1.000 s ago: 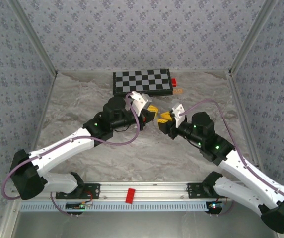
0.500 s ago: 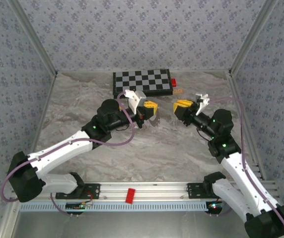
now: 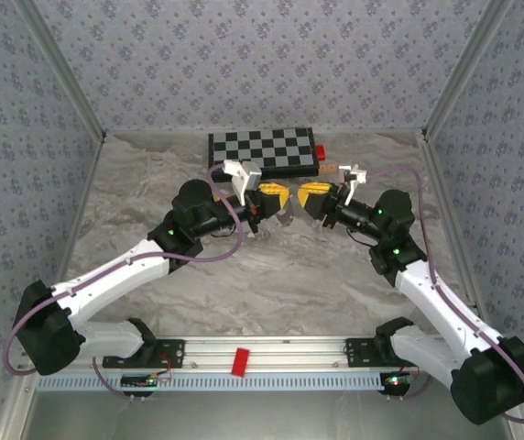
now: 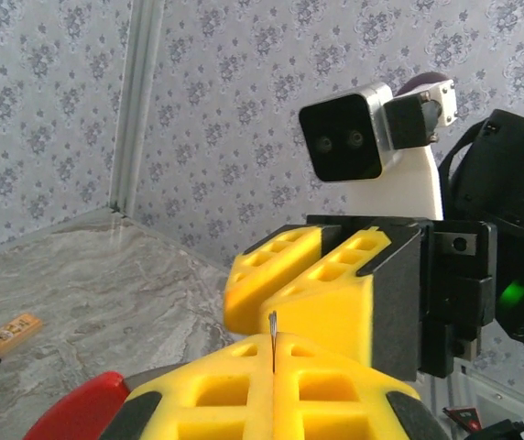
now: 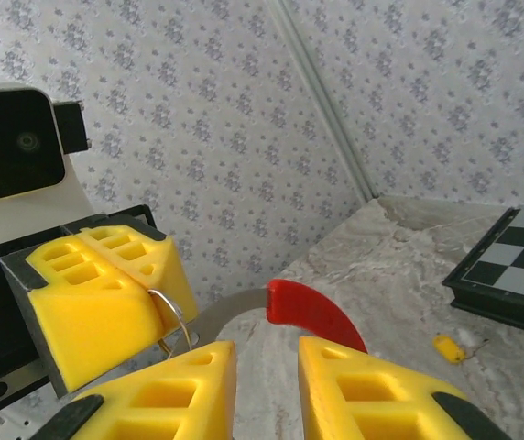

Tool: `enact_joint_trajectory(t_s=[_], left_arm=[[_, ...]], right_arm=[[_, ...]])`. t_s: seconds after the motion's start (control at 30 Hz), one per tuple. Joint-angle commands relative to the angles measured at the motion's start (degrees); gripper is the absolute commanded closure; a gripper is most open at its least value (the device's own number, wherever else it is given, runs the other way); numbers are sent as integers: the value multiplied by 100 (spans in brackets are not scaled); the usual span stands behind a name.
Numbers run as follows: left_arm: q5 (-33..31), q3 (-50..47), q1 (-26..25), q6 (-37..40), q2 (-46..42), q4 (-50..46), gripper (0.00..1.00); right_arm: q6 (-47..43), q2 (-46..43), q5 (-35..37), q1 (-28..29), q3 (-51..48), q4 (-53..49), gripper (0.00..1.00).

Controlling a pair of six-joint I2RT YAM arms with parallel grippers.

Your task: Put the keys on the keyring

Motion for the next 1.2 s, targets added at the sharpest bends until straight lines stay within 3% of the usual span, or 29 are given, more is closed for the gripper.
enact_joint_trajectory(t_s=[0.0,0.67,0.97,1.17], left_arm=[[242,115,22,-150,-56,365,100],[148,131,77,-233,-126,302,100],[168,141,80,-282,-56,368,100],[125,150,81,-270,-95,355,100]], right_arm=[[-39,20,-130,94,259,250,76],[-269,-101,152,288,230,-49,75],[-193,-103,-138,303,284,33,75],[-242,-161,352,249,200,-182,75]])
